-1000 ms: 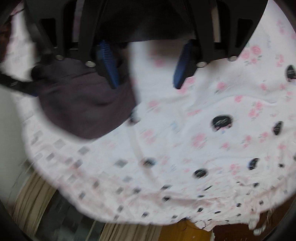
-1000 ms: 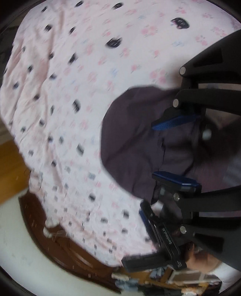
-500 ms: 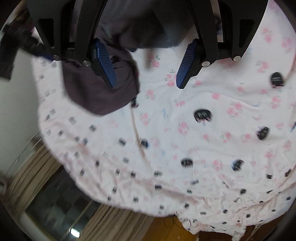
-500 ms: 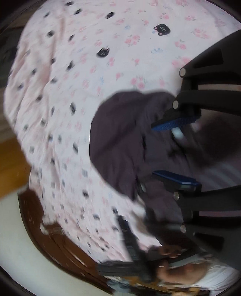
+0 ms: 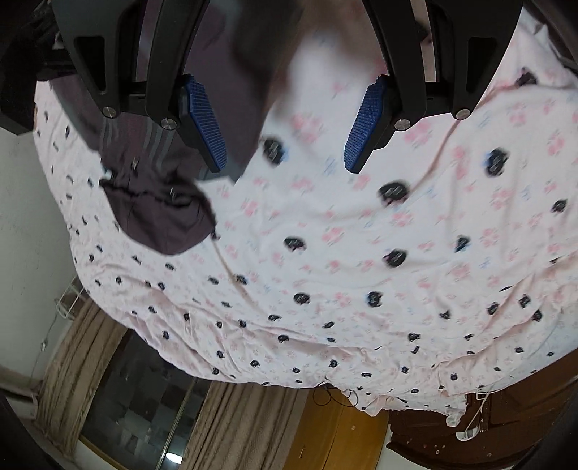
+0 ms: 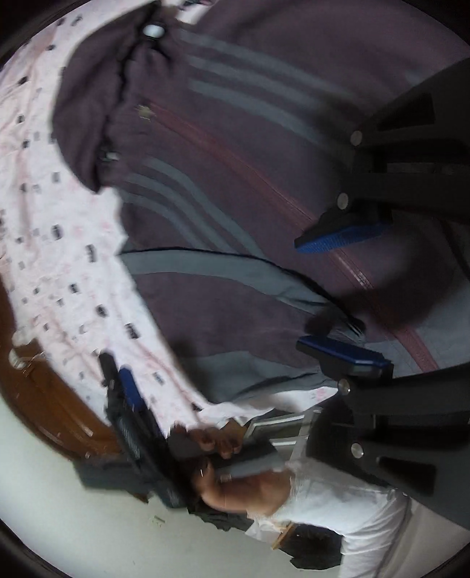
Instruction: Fold clothes
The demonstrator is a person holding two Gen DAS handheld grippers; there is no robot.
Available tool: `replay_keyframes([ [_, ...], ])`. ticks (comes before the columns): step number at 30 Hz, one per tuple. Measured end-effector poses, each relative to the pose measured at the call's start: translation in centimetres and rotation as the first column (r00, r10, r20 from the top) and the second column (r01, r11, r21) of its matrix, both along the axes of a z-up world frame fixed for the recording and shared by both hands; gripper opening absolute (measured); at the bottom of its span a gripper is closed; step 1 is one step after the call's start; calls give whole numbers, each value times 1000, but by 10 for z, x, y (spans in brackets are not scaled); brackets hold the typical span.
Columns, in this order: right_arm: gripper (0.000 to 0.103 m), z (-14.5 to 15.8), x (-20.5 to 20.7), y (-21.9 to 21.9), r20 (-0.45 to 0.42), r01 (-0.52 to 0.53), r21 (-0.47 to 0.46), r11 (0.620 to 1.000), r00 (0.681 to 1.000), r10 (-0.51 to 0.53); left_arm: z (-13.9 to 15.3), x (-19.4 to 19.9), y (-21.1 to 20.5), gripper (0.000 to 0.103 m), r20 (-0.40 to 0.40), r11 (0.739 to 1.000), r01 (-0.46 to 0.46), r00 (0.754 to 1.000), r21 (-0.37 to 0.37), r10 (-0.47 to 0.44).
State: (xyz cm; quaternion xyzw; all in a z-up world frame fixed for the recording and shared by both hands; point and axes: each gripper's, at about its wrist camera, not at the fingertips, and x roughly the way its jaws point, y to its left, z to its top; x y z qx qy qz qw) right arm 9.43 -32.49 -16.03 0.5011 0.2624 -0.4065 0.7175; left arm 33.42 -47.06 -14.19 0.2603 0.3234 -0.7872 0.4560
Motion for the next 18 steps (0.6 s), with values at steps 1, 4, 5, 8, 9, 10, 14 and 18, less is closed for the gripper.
replay_keyframes([
  [1,51,-4,2,0,9,18,15,1000,1000,-18,-2,5,4,63,1,1000,-6,1000,3,6],
  [4,51,-10,0,-1,81,47,45,998,995,-50,-8,18,9,63,-27,999,-27,999,34,28],
  [5,51,-12,2,-2,93,48,55,997,994,-53,-10,23,10,63,-37,998,-35,999,46,36],
  [8,48,-15,7,-9,99,53,87,995,993,-62,-7,30,9,63,-48,998,-46,998,41,47],
  [9,45,-16,9,-12,88,57,98,994,994,-66,-6,33,8,63,-52,998,-52,997,37,53],
  [10,26,-16,11,-14,80,59,105,993,994,-68,-5,36,7,63,-56,998,-58,997,35,60],
  [14,10,-1,14,-21,73,60,94,994,995,-67,-4,50,2,63,-96,995,-82,992,50,86],
  [18,9,28,19,-34,91,49,55,997,994,-54,1,71,0,63,-120,988,-149,981,40,153],
])
